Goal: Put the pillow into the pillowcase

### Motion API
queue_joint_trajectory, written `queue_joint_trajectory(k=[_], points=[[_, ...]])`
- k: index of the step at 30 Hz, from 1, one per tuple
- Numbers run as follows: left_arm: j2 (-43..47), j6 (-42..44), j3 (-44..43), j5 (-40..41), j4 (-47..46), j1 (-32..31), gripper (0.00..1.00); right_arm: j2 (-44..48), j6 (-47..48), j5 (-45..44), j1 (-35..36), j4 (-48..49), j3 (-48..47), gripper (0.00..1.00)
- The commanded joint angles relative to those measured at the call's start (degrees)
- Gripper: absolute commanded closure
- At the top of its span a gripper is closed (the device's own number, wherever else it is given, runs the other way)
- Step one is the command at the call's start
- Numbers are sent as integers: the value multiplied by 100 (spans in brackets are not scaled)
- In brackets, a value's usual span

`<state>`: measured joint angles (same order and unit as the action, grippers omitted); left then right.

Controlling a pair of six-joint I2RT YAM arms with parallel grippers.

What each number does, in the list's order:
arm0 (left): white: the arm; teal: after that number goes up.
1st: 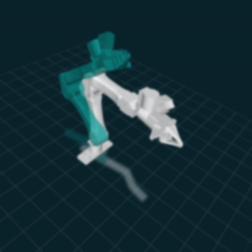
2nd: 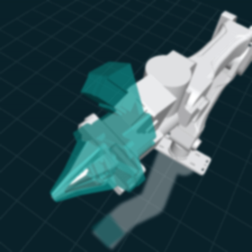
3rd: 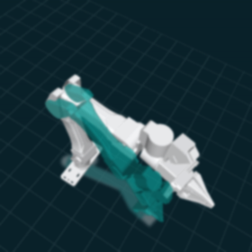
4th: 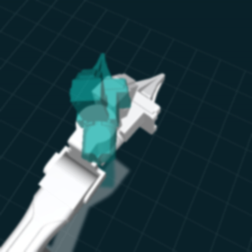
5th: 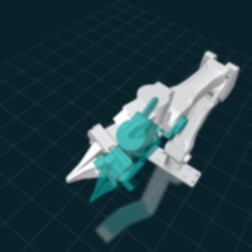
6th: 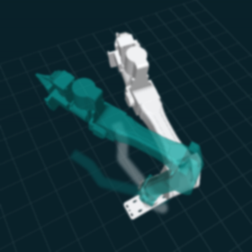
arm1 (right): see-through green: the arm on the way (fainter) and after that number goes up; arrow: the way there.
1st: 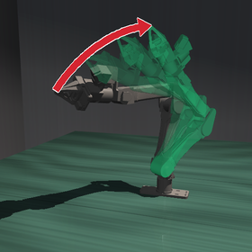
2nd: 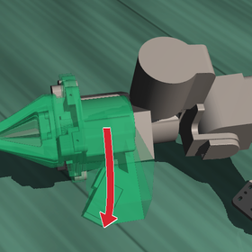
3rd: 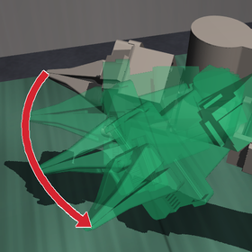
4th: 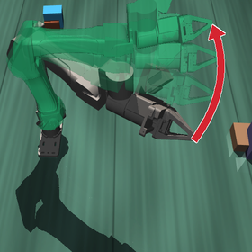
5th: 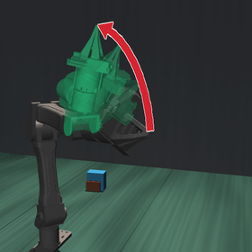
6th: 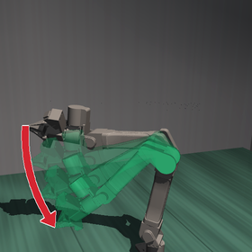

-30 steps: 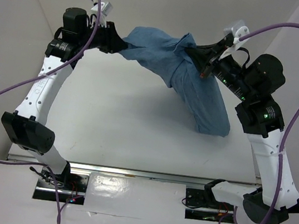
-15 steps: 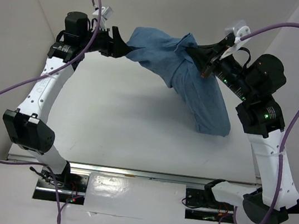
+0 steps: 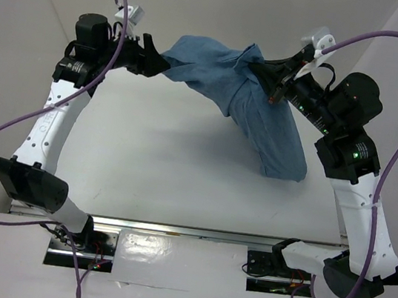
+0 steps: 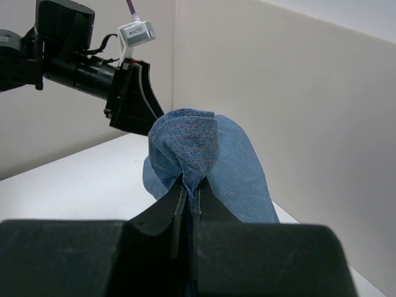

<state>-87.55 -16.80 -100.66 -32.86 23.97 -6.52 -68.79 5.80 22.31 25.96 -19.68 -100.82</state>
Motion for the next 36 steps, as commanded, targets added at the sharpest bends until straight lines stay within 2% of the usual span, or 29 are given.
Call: queue_joint_trajectory(k=[1,8,14,16,17,19,20,21,22,28,30,32,36], points=[[142,63,-77,43,-76,28,22,217,-35,-16,-64,615,-52,100],[-210,-42,-76,96,-217,81,22,217,-35,-77,-64,562,-167,100],[-666,-157,-339,-98,-437,134,21,270,17,-77,-64,509,-219,100],[-894,-323,-454,-430,-550,186,22,270,-35,-77,-64,509,-219,100],[-956,-385,-533,-693,-621,187,24,270,-35,-25,-64,509,-219,100],[-1010,-473,-533,-879,-761,187,46,270,-88,-24,-64,509,-88,100],[-1071,-535,-533,-993,-858,187,61,270,-88,36,-64,509,-87,100],[-1071,-535,-586,-1125,-928,187,96,270,-88,37,-64,509,0,100],[-1071,-596,-586,-1126,-929,187,100,270,-88,37,-64,570,79,100],[-501,-597,-525,-1231,-920,248,100,270,-18,-24,-64,887,484,100],[-176,-518,-525,-1048,-798,301,100,270,44,-235,-64,1045,632,100],[26,-237,-691,-688,-639,301,100,270,105,-584,-64,1308,738,100],[405,351,-1427,558,-165,239,100,217,167,-1149,-64,1940,853,100]])
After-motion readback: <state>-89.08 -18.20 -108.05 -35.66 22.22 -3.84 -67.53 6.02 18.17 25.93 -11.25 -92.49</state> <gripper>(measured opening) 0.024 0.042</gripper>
